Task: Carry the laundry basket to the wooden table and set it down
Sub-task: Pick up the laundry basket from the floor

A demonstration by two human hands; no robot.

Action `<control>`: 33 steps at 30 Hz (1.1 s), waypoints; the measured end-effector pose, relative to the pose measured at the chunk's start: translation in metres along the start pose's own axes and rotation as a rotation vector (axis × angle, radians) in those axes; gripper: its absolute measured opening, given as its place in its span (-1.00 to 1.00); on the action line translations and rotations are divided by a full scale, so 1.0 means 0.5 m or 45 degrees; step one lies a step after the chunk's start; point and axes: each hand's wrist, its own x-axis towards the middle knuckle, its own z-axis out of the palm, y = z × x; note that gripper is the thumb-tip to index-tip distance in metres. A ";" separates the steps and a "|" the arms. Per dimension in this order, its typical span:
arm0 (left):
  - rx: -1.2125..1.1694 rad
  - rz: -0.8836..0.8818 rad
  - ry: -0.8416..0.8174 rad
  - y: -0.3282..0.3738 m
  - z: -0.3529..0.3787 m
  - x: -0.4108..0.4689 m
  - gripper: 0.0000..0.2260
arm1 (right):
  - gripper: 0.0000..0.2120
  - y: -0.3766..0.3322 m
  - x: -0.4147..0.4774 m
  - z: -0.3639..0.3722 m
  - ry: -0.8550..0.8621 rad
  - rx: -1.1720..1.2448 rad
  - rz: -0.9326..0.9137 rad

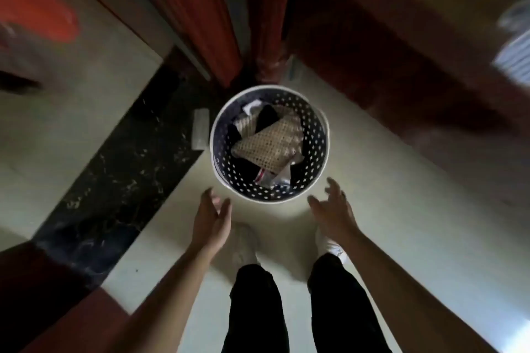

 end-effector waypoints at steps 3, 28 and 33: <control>-0.186 -0.110 0.008 -0.015 0.059 0.119 -0.50 | -0.25 -0.010 0.093 0.045 0.130 0.131 -0.014; -0.535 -0.029 0.009 0.161 -0.315 -0.490 -0.57 | -0.14 -0.159 -0.519 -0.284 0.059 0.235 -0.188; -0.392 0.149 0.057 0.269 -0.490 -0.678 -0.68 | -0.21 -0.267 -0.709 -0.446 -0.019 0.740 -0.266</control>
